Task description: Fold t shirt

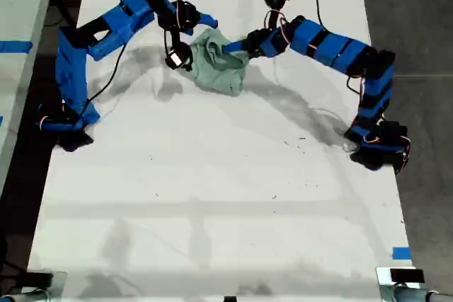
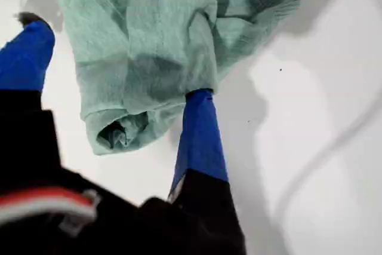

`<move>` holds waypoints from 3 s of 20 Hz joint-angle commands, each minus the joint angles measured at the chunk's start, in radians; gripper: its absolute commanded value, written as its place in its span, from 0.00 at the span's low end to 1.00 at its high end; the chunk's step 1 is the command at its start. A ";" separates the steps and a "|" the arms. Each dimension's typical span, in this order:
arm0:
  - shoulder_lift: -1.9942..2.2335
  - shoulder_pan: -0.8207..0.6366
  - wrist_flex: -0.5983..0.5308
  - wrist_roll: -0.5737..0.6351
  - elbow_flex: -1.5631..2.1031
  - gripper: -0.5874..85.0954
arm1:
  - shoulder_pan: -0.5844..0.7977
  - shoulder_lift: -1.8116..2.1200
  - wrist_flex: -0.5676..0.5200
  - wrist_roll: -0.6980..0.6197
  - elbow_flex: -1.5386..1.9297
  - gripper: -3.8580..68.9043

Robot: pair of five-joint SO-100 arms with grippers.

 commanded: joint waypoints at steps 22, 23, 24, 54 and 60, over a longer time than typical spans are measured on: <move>0.666 0.522 0.311 -0.569 0.206 0.14 | -0.407 0.618 0.718 0.209 0.087 0.20; 0.699 0.603 0.351 -0.643 0.249 0.14 | -0.465 0.724 0.721 0.233 0.175 0.20; 0.758 0.692 0.376 -0.727 0.322 0.14 | -0.529 0.848 0.721 0.279 0.262 0.19; 2.387 0.876 0.009 -0.939 2.010 0.04 | -1.002 2.256 0.477 0.686 1.796 0.18; 2.385 0.836 -0.078 -0.785 2.157 0.10 | -0.951 2.256 0.488 0.566 1.829 0.21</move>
